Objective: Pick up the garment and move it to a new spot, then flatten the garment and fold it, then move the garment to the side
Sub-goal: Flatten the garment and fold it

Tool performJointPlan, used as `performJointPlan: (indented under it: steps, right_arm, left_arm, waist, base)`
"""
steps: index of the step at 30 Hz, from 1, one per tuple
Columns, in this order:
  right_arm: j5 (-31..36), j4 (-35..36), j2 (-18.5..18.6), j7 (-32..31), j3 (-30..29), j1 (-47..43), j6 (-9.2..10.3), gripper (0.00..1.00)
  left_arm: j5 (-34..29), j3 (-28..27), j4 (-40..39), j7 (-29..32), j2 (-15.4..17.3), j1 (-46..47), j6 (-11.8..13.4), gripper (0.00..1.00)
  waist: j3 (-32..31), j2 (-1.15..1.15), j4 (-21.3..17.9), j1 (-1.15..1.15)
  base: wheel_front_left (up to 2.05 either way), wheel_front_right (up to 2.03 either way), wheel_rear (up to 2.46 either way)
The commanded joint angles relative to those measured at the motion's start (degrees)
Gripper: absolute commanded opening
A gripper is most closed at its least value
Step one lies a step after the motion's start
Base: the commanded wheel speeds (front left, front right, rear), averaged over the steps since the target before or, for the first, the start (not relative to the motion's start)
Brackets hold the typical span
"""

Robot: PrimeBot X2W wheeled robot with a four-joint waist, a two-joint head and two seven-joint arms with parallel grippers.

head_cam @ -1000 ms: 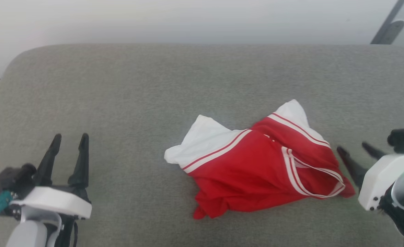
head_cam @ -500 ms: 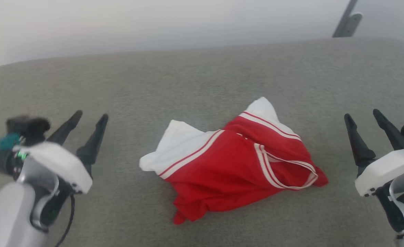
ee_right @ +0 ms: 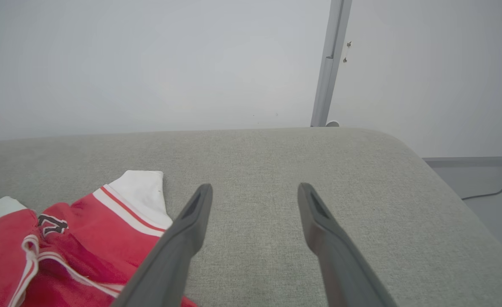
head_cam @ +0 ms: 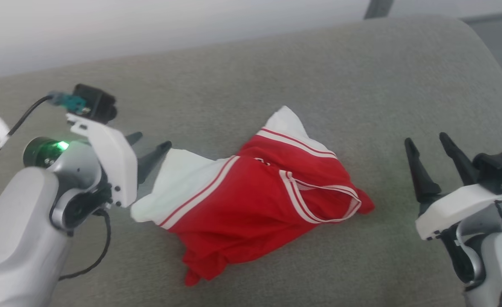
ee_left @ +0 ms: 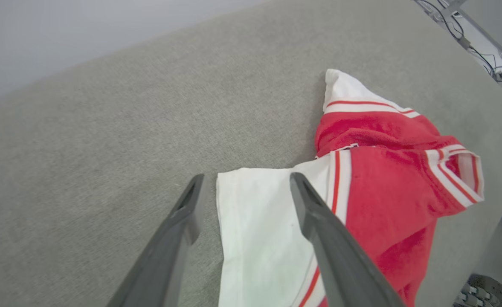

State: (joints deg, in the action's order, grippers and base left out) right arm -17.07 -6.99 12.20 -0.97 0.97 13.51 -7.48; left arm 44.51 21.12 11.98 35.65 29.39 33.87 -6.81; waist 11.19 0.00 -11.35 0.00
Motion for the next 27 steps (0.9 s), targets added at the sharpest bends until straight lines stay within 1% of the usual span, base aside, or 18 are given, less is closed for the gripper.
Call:
performJointPlan:
  steps: [1, 5, 8, 11, 14, 18, 22, 23, 24, 25, 27]
  right_arm:
    - [-0.2, -0.3, -0.5, 0.5, 0.2, 0.6, -0.01, 1.00]
    - [-0.4, -1.7, -0.9, 1.8, 0.8, 1.9, -0.01, 1.00]
    - [-0.6, -2.4, -1.3, 2.6, 1.5, 2.7, -0.01, 1.00]
    - [-0.9, -3.3, -1.6, 3.4, 2.0, 3.6, -0.01, 1.00]
    - [-1.1, -3.9, -1.9, 4.1, 2.5, 4.2, -0.01, 1.00]
    - [-1.0, -4.6, -1.9, 4.7, 2.4, 4.9, -0.02, 1.00]
    - [-1.1, -5.1, -1.6, 5.0, 2.2, 5.3, -0.01, 1.00]
    - [-1.1, -5.1, -1.6, 5.0, 2.2, 5.3, -0.01, 1.00]
    - [-1.1, -5.2, -1.6, 5.0, 2.1, 5.4, -0.01, 1.00]
    - [-1.0, -5.3, -1.5, 5.1, 2.0, 5.5, -0.01, 1.00]
    - [-0.9, -5.3, -1.5, 5.1, 1.7, 5.6, -0.01, 1.00]
  left_arm:
    - [0.4, 0.3, 0.7, 1.2, -0.3, 1.2, 0.4, 1.00]
    - [0.2, 2.7, 4.1, 6.8, -0.7, 3.2, 1.1, 1.00]
    - [0.0, 4.0, 7.1, 9.7, -1.0, 4.0, 2.0, 1.00]
    - [-1.9, 5.5, 10.2, 11.1, 0.1, 4.6, 2.7, 1.00]
    - [-2.6, 6.0, 13.8, 12.0, 0.0, 5.1, 3.5, 1.00]
    - [-4.6, 7.5, 18.2, 13.4, 0.7, 5.3, 4.6, 1.00]
    - [-3.3, 8.1, 22.1, 16.0, -0.9, 4.4, 5.9, 1.00]
    - [-3.3, 8.1, 22.1, 16.0, -0.9, 4.4, 5.9, 1.00]
    - [-2.8, 8.6, 22.6, 17.1, -1.4, 4.1, 5.4, 0.81]
    - [-2.5, 8.8, 23.0, 17.5, -1.8, 4.0, 5.1, 0.00]
    - [-2.8, 9.2, 23.7, 17.4, -1.8, 4.2, 4.6, 0.00]
  waist:
    - [1.4, 0.00, -1.5, 0.00]
    - [2.9, 0.00, -3.3, 0.00]
    - [4.1, 0.00, -4.5, 0.00]
    - [5.2, 0.00, -5.6, 0.00]
    - [6.0, 0.00, -6.3, 0.00]
    - [6.8, 0.00, -6.7, 0.00]
    - [7.1, 0.00, -6.6, 0.00]
    - [7.1, 0.00, -6.6, 0.00]
    - [7.1, 0.00, -6.5, 0.00]
    - [7.2, 0.00, -6.4, 0.00]
    - [7.3, 0.00, -6.0, 0.00]
  base:
    - [0.00, 0.00, 0.00]
    - [0.00, 0.00, 0.00]
    - [0.00, 0.00, 0.00]
    - [0.00, 0.00, 0.00]
    - [0.00, 0.00, 0.00]
    - [0.00, 0.00, 0.00]
    - [0.00, 0.00, 0.00]
    - [0.00, 0.00, 0.00]
    - [0.00, 0.00, 0.00]
    - [0.00, 0.00, 0.00]
    - [0.00, 0.00, 0.00]
